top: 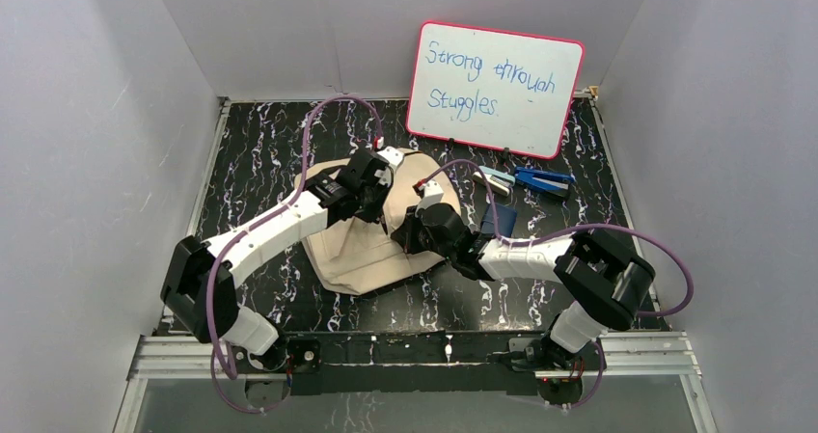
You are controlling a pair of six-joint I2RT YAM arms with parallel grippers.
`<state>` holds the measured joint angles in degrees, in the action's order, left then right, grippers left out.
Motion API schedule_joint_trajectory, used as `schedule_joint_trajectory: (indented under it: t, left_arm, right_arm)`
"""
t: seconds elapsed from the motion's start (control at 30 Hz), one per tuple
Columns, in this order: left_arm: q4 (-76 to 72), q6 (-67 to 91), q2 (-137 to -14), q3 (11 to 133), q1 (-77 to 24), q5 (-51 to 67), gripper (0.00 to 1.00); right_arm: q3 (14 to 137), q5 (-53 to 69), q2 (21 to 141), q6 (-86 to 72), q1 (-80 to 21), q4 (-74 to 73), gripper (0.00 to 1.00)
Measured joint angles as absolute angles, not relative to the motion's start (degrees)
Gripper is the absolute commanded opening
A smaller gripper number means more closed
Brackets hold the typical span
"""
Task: Pack the student bag
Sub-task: Zip the student bag at the center of the board.
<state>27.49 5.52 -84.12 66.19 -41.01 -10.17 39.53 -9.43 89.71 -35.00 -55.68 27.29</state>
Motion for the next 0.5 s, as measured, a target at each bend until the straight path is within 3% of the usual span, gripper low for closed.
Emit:
schedule_joint_trajectory:
  t: [0.5]
  left_arm:
    - [27.94,3.09,-89.82,70.61,-39.27,-12.25,0.0]
  right_arm:
    - [39.51,-10.44,89.56,-35.42,-55.68,28.64,0.0]
